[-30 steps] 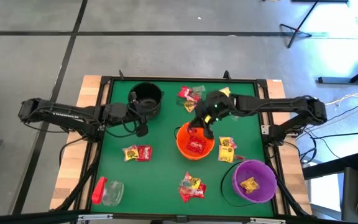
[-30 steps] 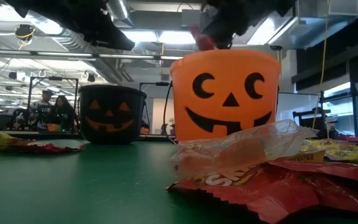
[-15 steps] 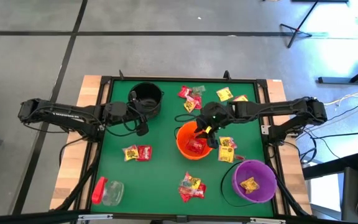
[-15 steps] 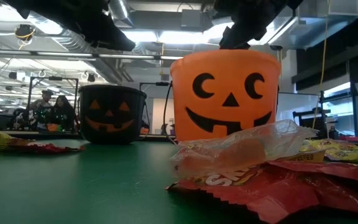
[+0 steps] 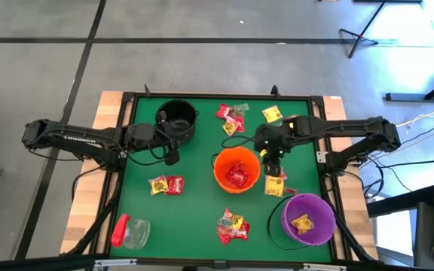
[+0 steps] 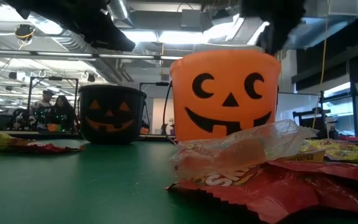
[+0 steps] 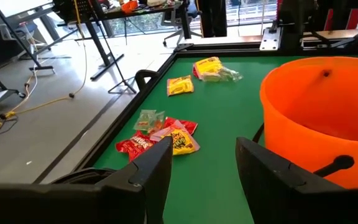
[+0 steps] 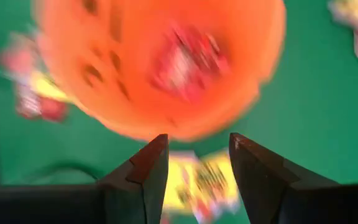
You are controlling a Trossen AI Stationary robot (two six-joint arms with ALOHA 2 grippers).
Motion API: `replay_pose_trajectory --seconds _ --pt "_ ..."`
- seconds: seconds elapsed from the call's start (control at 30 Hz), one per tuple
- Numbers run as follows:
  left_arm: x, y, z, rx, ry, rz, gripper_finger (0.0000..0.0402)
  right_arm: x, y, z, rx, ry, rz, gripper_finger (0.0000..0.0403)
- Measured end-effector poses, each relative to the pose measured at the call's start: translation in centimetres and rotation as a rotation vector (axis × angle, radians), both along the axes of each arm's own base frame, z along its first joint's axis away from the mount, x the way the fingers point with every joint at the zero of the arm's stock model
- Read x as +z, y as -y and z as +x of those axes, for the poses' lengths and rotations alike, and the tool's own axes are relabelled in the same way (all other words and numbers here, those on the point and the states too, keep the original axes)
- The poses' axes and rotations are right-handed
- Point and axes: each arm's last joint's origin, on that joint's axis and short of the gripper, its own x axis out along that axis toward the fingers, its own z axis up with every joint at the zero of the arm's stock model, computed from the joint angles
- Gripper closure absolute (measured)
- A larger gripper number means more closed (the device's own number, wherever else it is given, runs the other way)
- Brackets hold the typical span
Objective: Sort candy
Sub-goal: Put the orange candy into the purple bin
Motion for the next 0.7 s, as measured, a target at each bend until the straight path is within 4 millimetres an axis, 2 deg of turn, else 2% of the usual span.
replay_pose_trajectory --seconds 0.17,0.4,0.5,0.7 --pt "0.0 0.0 0.0 -0.001 0.001 0.0 0.0234 -3.3 -0.2 -1.4 -0.051 -0.127 -0.015 0.0237" --pt "0.0 0.1 0.0 -0.012 -0.002 -0.003 0.0234 -7.9 -0.6 -4.1 -0.11 -0.307 0.143 0.0237" --pt "0.0 0.1 0.0 -0.011 0.0 -0.004 0.0234 -9.1 -0.8 -5.1 -0.13 -0.389 0.217 0.0237" --pt "0.0 0.1 0.0 -0.011 0.002 -0.004 0.0234 -10.5 -1.1 -6.0 -0.1 -0.44 0.333 0.0237"
